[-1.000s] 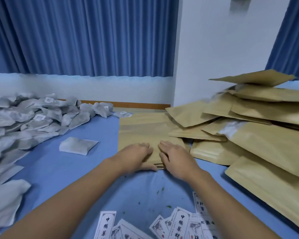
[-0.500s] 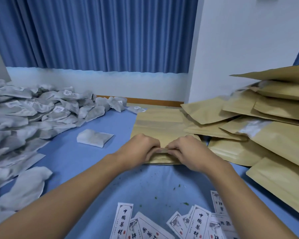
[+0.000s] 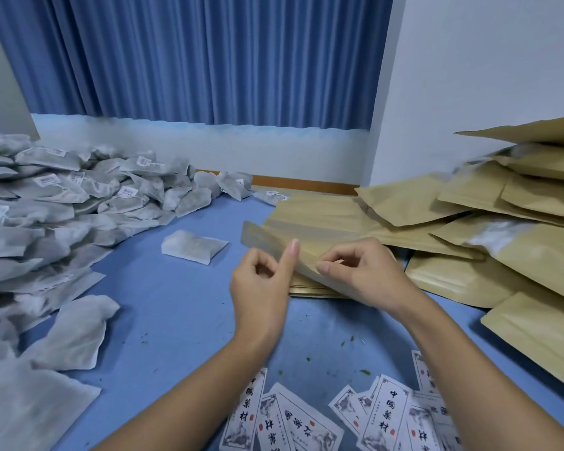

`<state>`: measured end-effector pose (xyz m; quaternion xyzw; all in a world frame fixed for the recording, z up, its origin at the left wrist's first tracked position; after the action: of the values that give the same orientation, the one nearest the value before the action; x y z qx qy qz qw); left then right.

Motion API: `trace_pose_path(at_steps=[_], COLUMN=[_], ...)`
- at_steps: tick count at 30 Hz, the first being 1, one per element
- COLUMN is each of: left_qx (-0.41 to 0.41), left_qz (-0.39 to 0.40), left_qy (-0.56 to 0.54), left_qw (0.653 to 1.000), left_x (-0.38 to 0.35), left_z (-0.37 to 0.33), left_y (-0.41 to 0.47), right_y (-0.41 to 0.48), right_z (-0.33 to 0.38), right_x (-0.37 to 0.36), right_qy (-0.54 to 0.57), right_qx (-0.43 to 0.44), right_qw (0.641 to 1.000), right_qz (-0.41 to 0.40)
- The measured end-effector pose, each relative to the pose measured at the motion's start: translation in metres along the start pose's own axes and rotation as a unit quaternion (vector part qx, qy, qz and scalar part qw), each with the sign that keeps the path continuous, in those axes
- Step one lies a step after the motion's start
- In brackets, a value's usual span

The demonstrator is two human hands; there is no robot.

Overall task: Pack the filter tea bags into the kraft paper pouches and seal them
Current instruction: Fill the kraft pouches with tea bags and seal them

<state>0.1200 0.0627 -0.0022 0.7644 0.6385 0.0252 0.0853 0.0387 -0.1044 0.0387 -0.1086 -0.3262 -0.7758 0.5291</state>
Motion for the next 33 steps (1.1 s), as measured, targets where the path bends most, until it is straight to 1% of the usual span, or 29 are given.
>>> trace_pose_path(at_steps=[1,2,3,4,6,8,10,14,17,22,26,28,30,32,33], left_qx=[0.092,0.171,0.218,0.237,0.226,0.202,0.194,0.189,0.181,0.165,0.154,0.157,0.163,0.159,0.151], left_qz=[0.032,0.071,0.109,0.142,0.197,0.235,0.256,0.247,0.255,0.252,0.245,0.241,0.227,0.215,0.214], left_qy=[-0.043,-0.073,-0.087,-0.096,-0.12,-0.128,-0.118,-0.094,-0.103,-0.111,-0.091,-0.088,-0.08,-0.071,-0.068], left_qw=[0.994,0.98,0.966,0.956,0.946,0.942,0.94,0.946,0.944,0.947,0.953,0.954,0.957,0.961,0.963], left_x=[-0.006,-0.013,-0.02,-0.026,-0.036,-0.04,-0.042,-0.044,-0.044,-0.044,-0.043,-0.042,-0.041,-0.039,-0.037], left_z=[0.009,0.02,0.028,0.035,0.04,0.04,0.04,0.047,0.049,0.05,0.051,0.053,0.052,0.051,0.051], left_y=[0.001,-0.002,-0.007,-0.011,-0.016,-0.016,-0.016,-0.015,-0.014,-0.012,-0.011,-0.01,-0.01,-0.011,-0.012], right_y=[-0.001,-0.001,-0.002,-0.003,-0.005,-0.006,-0.008,-0.01,-0.012,-0.015,-0.017,-0.017,-0.015,-0.01,-0.007], right_z=[0.001,0.001,0.0,-0.002,-0.01,-0.021,-0.03,-0.037,-0.041,-0.048,-0.049,-0.045,-0.034,-0.016,-0.008], right_x=[-0.003,-0.008,-0.014,-0.021,-0.033,-0.037,-0.039,-0.04,-0.04,-0.041,-0.041,-0.04,-0.039,-0.038,-0.038], right_qy=[0.038,0.071,0.095,0.116,0.162,0.193,0.207,0.231,0.248,0.282,0.291,0.264,0.186,0.052,-0.041], right_qx=[0.004,0.006,0.006,0.002,-0.025,-0.057,-0.076,-0.072,-0.069,-0.101,-0.118,-0.11,-0.069,-0.011,0.014], right_qw=[0.999,0.997,0.993,0.989,0.979,0.973,0.969,0.964,0.961,0.947,0.941,0.951,0.975,0.993,0.992], right_qz=[0.018,0.04,0.063,0.087,0.118,0.117,0.113,0.111,0.103,0.116,0.124,0.116,0.099,0.107,0.118])
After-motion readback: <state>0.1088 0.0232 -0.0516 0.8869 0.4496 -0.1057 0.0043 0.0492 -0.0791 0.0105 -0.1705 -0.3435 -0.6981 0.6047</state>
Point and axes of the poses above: each hand's wrist, its own y-axis towards the middle knuckle, its own x-axis out of the back of the hand, z = x × y, the point moved 7 cm from there along y, towards the middle knuckle, and after that the axes turned 7 degrees about x, right-handed, at the moved point
